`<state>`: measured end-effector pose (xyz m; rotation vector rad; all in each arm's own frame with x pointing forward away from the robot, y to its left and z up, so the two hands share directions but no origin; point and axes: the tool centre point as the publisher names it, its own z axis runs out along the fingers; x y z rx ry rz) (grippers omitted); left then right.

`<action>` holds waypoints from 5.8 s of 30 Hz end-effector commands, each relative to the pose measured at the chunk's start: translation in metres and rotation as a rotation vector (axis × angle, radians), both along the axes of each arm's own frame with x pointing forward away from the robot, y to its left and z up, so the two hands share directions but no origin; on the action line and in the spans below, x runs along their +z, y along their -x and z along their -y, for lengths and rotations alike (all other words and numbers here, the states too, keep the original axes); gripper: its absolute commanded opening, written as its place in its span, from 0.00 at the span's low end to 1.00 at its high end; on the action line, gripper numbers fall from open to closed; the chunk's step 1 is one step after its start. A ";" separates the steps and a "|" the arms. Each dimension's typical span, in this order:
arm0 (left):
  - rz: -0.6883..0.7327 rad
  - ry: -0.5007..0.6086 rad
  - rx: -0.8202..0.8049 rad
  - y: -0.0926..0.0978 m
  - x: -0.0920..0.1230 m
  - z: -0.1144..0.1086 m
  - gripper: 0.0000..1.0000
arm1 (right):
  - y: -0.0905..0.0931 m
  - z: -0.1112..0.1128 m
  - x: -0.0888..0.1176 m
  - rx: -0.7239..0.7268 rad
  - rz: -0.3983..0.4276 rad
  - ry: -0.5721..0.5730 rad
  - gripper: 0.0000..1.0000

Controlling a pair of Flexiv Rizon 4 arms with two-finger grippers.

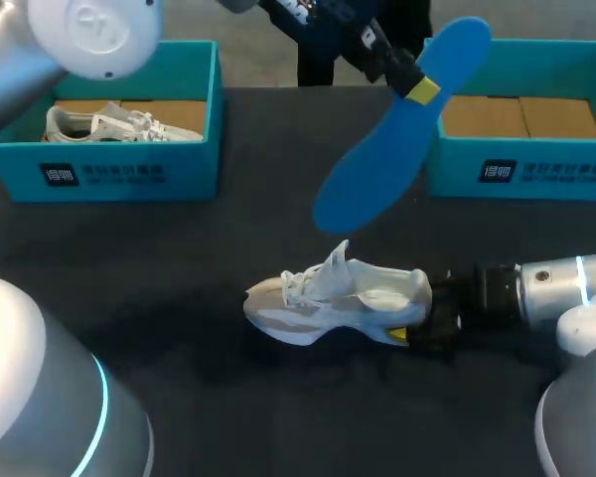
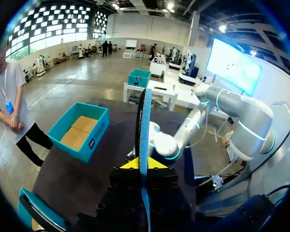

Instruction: Take the shoe out of the shoebox, open the shoe tongue, remove and reinsert the insole, then place the shoe into the shoebox

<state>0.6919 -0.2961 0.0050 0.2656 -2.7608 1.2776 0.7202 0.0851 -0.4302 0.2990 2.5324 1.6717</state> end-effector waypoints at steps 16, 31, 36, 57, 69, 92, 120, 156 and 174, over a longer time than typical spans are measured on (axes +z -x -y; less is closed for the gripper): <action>-0.062 0.226 -0.056 0.025 0.031 -0.012 0.00 | 0.000 -0.001 0.000 -0.001 -0.001 0.004 0.00; -0.129 0.446 -0.127 0.056 0.092 -0.005 0.00 | 0.000 -0.001 0.000 -0.001 -0.001 0.004 0.00; -0.198 0.481 -0.123 0.064 0.115 -0.004 0.00 | 0.000 -0.001 0.000 -0.001 -0.001 0.004 0.00; -0.396 0.550 -0.120 0.123 0.183 -0.009 0.00 | 0.000 -0.001 0.000 -0.001 -0.001 0.004 0.00; -0.396 0.550 -0.120 0.123 0.183 -0.009 0.00 | 0.000 -0.001 0.000 -0.001 -0.001 0.004 0.00; -0.445 0.588 -0.073 0.176 0.207 -0.046 0.00 | 0.000 -0.001 0.000 -0.001 -0.001 0.004 0.00; -0.475 0.584 -0.066 0.173 0.208 -0.047 0.00 | -0.002 0.015 0.008 -0.014 -0.025 0.011 1.00; -0.475 0.584 -0.066 0.173 0.208 -0.047 0.00 | 0.011 0.059 0.090 0.005 -0.130 0.679 1.00; -0.475 0.584 -0.066 0.173 0.208 -0.047 0.00 | -0.006 0.039 0.103 0.001 -0.167 0.985 1.00</action>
